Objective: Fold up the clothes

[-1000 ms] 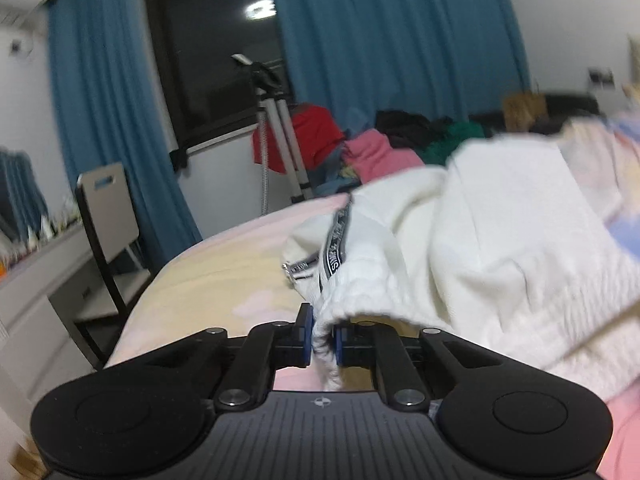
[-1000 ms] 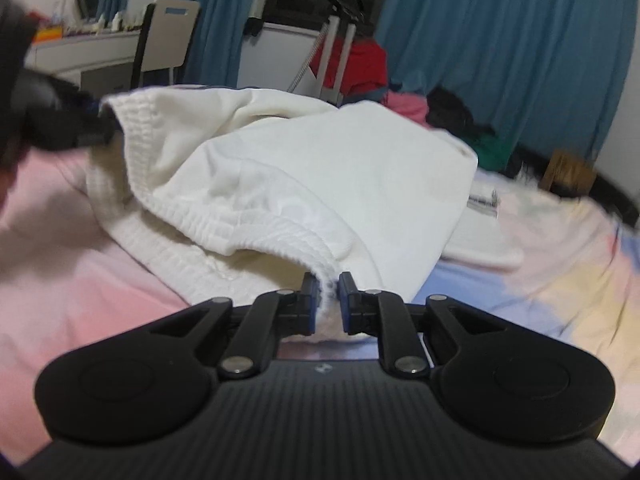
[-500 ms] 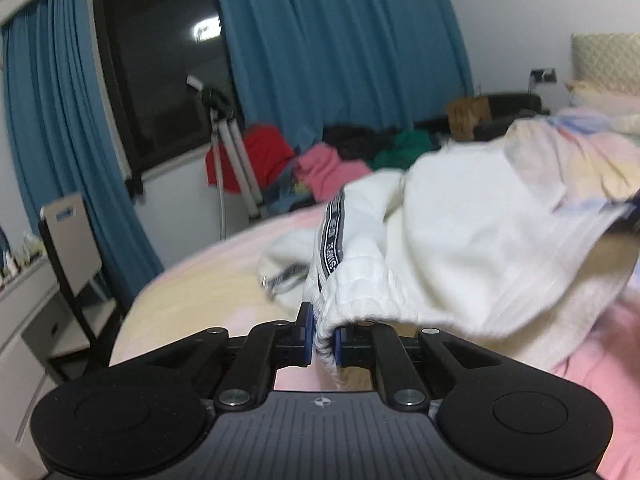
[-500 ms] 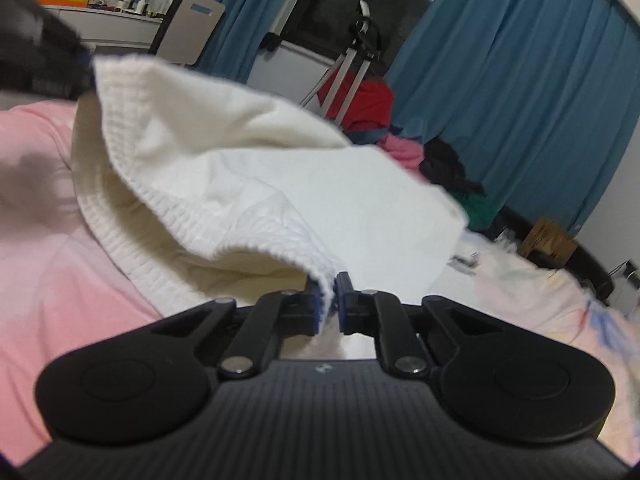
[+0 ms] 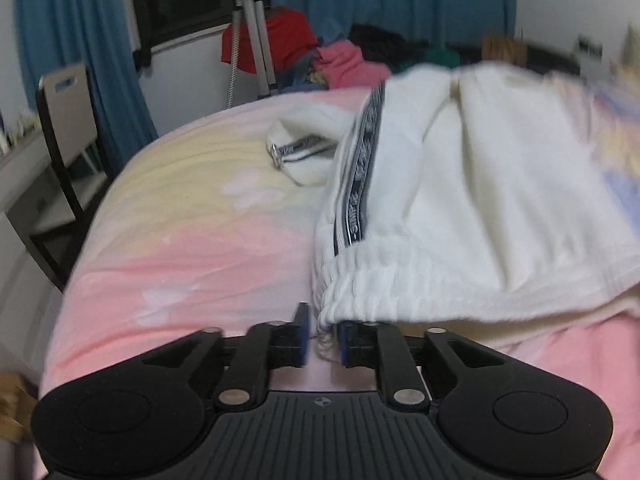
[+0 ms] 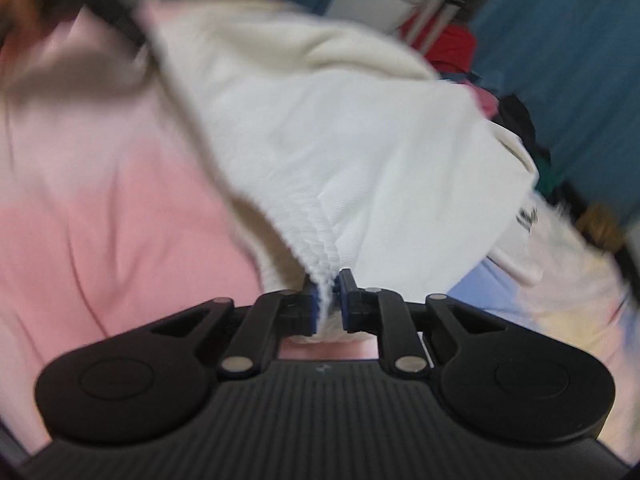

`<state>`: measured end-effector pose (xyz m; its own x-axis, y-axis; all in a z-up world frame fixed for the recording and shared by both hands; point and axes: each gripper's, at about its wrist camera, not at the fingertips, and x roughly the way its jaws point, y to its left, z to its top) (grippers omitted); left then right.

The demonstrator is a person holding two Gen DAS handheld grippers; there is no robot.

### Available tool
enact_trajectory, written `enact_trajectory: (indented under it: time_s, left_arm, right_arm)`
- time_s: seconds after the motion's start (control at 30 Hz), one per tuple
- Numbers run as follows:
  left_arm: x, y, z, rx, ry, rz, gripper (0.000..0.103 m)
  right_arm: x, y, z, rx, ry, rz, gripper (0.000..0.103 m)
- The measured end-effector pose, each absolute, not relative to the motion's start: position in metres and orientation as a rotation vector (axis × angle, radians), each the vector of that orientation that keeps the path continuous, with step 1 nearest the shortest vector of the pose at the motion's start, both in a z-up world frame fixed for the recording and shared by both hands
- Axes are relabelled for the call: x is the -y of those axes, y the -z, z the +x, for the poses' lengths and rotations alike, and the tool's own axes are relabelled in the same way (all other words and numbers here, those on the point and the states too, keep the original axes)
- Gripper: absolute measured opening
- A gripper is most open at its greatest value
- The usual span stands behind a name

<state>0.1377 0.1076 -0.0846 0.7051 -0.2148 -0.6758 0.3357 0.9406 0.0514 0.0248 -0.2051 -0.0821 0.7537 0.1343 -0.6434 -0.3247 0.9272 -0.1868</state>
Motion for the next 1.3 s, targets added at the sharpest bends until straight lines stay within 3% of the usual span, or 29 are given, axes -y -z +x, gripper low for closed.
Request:
enact_trajectory:
  time_s: [0.13, 0.17, 0.2, 0.47, 0.63, 0.77, 0.83, 0.9, 0.93, 0.97, 1.0, 1.3]
  left_arm:
    - [-0.128, 0.062, 0.122, -0.731, 0.373, 0.025, 0.062]
    - [-0.128, 0.059, 0.119, -0.723, 0.403, 0.0, 0.077]
    - [-0.128, 0.056, 0.116, -0.714, 0.435, -0.024, 0.083]
    - [-0.128, 0.068, 0.137, -0.731, 0.391, -0.228, 0.086]
    - [-0.134, 0.102, 0.166, -0.824, 0.379, -0.363, 0.08]
    - [-0.139, 0.111, 0.173, -0.814, 0.345, -0.453, 0.073]
    - [-0.139, 0.115, 0.174, -0.815, 0.306, -0.461, 0.06]
    - [-0.138, 0.118, 0.178, -0.818, 0.269, -0.445, 0.045]
    - [-0.139, 0.117, 0.179, -0.808, 0.262, -0.447, 0.039]
    - [-0.14, 0.113, 0.178, -0.793, 0.258, -0.459, 0.031]
    - [-0.141, 0.109, 0.178, -0.777, 0.254, -0.472, 0.018]
    - [-0.194, 0.012, 0.189, -0.587, 0.201, -0.498, 0.013]
  right_arm:
    - [0.25, 0.059, 0.033, -0.678, -0.301, 0.07, 0.036]
    - [0.264, 0.058, 0.034, -0.681, -0.304, 0.176, 0.044]
    - [0.275, 0.06, 0.036, -0.687, -0.298, 0.259, 0.048]
    - [0.328, 0.118, 0.057, -0.804, -0.068, 0.689, 0.056]
    - [0.346, 0.163, 0.068, -0.914, -0.085, 0.998, 0.056]
    - [0.331, 0.17, 0.076, -0.934, -0.187, 1.036, 0.056]
    - [0.319, 0.17, 0.079, -0.941, -0.204, 0.976, 0.055]
    - [0.31, 0.169, 0.083, -0.943, -0.19, 0.893, 0.048]
    - [0.307, 0.167, 0.083, -0.933, -0.18, 0.868, 0.038]
    - [0.302, 0.162, 0.08, -0.909, -0.182, 0.852, 0.022]
    - [0.298, 0.156, 0.076, -0.879, -0.188, 0.838, 0.022]
    - [0.215, 0.104, 0.069, -0.716, -0.328, 0.877, 0.018]
